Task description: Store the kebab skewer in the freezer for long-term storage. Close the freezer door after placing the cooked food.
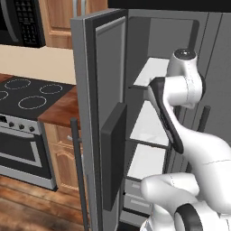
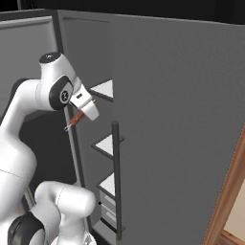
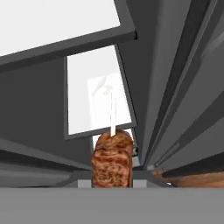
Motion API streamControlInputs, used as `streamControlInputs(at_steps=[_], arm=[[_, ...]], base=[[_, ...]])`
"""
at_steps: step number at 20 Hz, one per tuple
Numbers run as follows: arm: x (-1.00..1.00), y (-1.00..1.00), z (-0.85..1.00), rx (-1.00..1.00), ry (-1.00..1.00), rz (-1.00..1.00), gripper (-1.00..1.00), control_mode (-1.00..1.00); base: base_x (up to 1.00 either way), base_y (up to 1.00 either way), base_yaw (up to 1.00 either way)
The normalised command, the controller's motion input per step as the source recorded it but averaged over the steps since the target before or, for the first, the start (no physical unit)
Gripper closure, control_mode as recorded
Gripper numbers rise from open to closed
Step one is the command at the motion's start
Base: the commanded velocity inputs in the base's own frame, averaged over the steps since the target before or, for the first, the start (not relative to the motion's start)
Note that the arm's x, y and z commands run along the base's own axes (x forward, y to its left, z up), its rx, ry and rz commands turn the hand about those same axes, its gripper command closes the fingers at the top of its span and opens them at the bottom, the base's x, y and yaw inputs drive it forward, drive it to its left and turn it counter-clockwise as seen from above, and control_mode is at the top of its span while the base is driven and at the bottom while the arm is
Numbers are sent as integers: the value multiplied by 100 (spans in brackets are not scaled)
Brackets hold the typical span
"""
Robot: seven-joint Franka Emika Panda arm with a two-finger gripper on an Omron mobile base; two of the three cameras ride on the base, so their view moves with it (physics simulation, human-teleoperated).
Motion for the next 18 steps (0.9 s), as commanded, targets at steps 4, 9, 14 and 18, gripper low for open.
streamControlInputs(at_steps=[4, 9, 14, 18], arm=[[17, 0, 18, -6, 0, 2, 100, -100], [28, 0, 21, -15, 0, 9, 100, -100], [21, 0, 12, -8, 1, 12, 100, -100], [27, 0, 0, 0, 0, 11, 100, -100]], base=[[0, 0, 0], [0, 0, 0], [0, 0, 0], [0, 0, 0]])
